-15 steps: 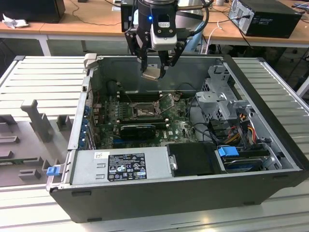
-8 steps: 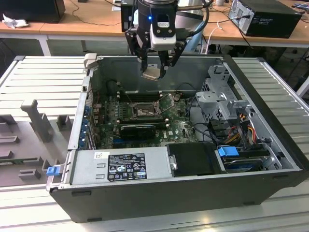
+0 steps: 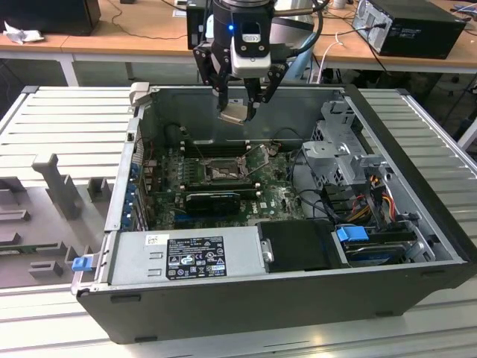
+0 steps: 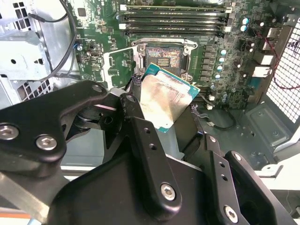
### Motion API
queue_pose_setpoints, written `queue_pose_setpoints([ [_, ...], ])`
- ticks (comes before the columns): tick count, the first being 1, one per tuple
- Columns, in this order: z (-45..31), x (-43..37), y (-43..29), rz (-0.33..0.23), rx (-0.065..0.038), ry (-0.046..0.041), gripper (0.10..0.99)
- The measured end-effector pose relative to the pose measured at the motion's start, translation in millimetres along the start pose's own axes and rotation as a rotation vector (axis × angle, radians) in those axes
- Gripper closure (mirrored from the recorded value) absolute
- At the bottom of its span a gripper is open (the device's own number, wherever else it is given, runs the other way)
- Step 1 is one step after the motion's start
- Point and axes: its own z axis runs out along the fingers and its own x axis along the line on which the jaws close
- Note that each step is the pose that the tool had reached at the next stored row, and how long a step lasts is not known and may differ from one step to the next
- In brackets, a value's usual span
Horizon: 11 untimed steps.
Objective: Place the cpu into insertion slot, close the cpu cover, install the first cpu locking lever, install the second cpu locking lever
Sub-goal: 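Place the cpu into insertion slot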
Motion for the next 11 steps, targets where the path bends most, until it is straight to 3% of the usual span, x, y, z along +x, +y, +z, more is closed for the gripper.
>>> queue_pose_setpoints([
  [11, 0.0, 0.0, 0.0, 0.022, 0.000, -0.0020, 0.557],
])
